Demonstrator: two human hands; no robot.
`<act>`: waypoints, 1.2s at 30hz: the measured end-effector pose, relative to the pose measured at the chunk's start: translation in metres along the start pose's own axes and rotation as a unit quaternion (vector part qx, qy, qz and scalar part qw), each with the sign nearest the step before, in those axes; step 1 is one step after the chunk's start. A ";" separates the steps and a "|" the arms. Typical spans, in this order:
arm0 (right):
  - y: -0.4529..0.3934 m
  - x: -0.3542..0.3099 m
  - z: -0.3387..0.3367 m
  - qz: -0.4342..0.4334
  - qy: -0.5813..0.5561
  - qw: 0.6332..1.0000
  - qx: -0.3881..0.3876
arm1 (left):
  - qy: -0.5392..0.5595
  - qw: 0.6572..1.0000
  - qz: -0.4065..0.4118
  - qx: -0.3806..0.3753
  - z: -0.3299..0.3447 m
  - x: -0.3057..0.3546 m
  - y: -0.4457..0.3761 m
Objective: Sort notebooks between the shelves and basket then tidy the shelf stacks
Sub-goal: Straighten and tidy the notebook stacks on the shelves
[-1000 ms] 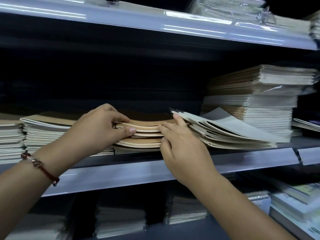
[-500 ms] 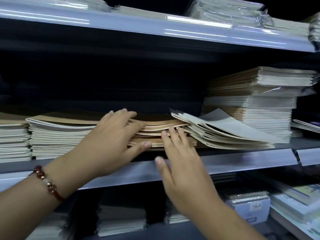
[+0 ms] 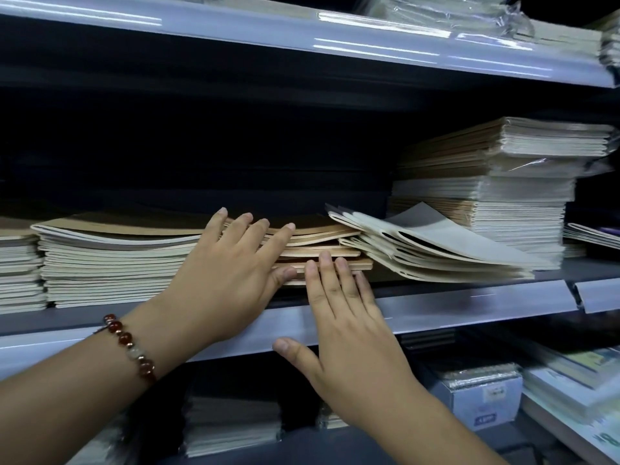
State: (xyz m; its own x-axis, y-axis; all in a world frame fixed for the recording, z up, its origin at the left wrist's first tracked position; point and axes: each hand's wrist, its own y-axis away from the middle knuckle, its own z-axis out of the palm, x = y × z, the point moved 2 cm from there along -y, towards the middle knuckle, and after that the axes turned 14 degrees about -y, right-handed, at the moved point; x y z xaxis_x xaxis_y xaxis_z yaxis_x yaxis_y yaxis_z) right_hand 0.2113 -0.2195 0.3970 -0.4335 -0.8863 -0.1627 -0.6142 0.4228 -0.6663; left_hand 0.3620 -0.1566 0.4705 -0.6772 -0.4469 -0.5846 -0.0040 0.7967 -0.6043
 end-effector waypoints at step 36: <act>-0.013 0.014 -0.033 0.115 -0.082 0.986 -0.083 | 0.048 0.996 -0.080 0.007 0.014 -0.010 -0.019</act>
State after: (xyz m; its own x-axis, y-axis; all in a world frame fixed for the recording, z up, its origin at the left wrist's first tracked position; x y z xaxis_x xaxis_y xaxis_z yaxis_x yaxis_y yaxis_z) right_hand 0.1912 -0.2311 0.4275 -0.4697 -0.7758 -0.4212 -0.6171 0.6298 -0.4718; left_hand 0.3789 -0.1735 0.4804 -0.7361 -0.5260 -0.4259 -0.1079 0.7124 -0.6935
